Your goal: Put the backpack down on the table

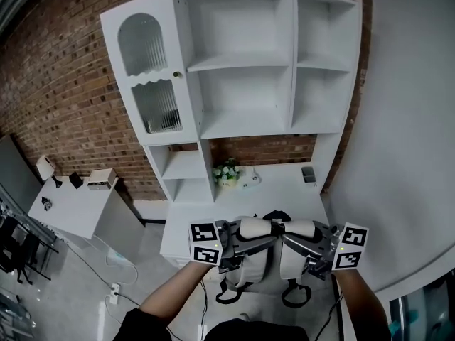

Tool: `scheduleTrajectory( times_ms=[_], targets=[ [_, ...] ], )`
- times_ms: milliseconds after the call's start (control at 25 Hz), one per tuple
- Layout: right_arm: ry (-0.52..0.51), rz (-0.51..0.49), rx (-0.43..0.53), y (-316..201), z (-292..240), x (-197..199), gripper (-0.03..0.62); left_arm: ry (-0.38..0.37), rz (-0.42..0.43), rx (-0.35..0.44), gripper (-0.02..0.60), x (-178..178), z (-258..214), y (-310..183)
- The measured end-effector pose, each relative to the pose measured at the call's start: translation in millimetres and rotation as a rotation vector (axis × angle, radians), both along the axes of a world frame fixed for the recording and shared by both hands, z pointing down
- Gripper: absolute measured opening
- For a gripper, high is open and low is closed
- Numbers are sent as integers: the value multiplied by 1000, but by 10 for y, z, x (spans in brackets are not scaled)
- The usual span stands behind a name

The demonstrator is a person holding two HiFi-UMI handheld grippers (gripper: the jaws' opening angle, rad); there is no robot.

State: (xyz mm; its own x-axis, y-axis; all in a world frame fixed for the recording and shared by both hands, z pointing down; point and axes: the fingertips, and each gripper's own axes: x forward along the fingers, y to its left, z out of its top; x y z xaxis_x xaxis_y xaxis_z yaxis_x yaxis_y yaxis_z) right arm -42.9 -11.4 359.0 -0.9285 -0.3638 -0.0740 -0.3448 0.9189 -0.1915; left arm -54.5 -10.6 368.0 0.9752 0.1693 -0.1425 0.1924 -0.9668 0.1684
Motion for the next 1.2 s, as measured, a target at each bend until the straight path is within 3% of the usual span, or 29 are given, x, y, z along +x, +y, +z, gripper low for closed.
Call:
scheduleTrajectory(
  times_ms=[560,1200],
  targets=[
    [-8,20,10,-645,-88,-198,49,0,-16,-18,52,-193,-79,-646],
    [-24,-90,34,-1548,-139,91,49,-6,-109,-14,52,101,-122,-1608]
  ],
)
